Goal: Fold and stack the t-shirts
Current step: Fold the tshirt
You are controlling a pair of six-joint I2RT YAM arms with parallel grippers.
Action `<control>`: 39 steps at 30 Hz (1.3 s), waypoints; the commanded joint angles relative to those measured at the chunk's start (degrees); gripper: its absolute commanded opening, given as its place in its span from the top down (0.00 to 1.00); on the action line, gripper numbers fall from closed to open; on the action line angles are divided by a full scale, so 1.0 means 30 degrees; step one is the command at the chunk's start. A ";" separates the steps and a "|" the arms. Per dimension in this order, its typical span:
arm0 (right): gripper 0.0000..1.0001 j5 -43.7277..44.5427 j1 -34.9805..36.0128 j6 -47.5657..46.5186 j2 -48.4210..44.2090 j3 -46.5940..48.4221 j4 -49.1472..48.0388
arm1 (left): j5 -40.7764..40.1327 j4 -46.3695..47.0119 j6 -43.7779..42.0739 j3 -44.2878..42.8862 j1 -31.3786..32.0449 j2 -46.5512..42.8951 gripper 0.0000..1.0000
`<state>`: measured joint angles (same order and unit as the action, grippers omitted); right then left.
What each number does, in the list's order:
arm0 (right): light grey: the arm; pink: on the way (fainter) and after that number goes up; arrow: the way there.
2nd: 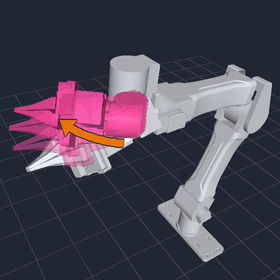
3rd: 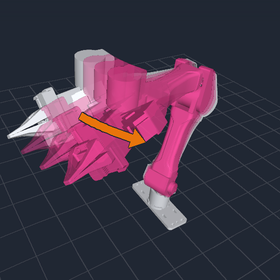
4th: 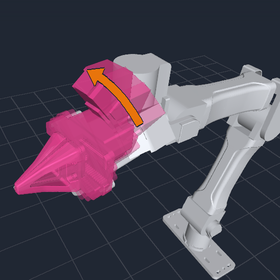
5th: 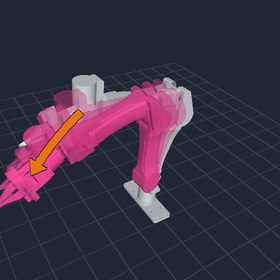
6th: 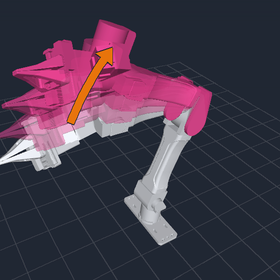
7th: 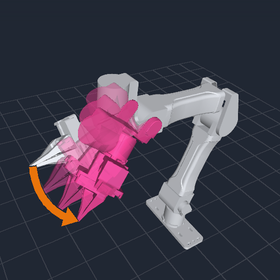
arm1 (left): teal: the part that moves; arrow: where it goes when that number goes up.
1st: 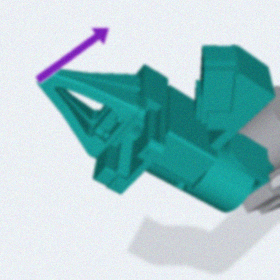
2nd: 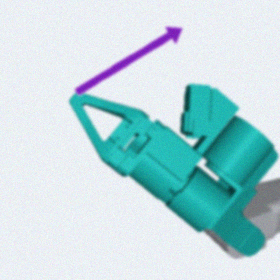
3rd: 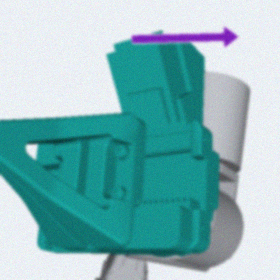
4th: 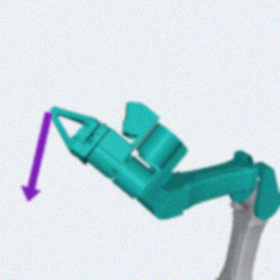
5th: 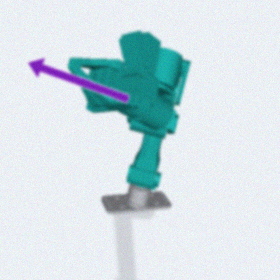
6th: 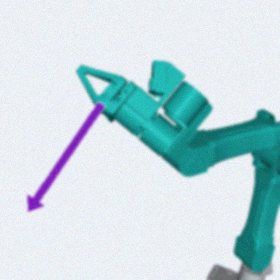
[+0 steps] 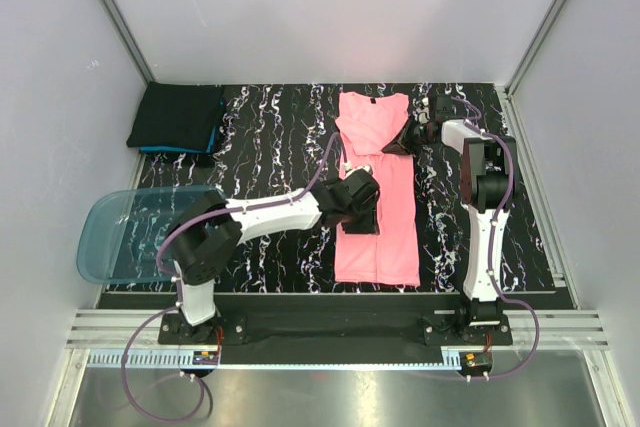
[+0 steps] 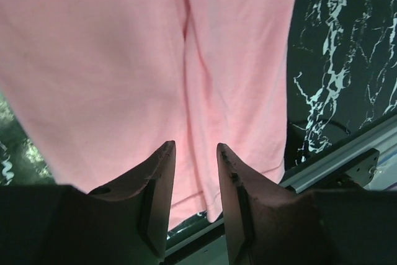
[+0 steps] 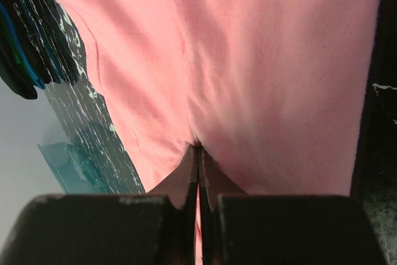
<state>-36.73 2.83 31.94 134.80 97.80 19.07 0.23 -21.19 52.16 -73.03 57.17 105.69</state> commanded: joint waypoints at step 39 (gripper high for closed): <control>1.00 0.0759 -0.0065 -0.0394 0.0036 -0.0139 0.0118 | 0.2179 0.2552 -0.0776 -0.2109 -0.0716 0.3266 0.74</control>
<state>-36.71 2.83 31.92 134.80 97.80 19.09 5.87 -15.81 49.60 -76.27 55.37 115.42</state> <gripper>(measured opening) 0.010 0.254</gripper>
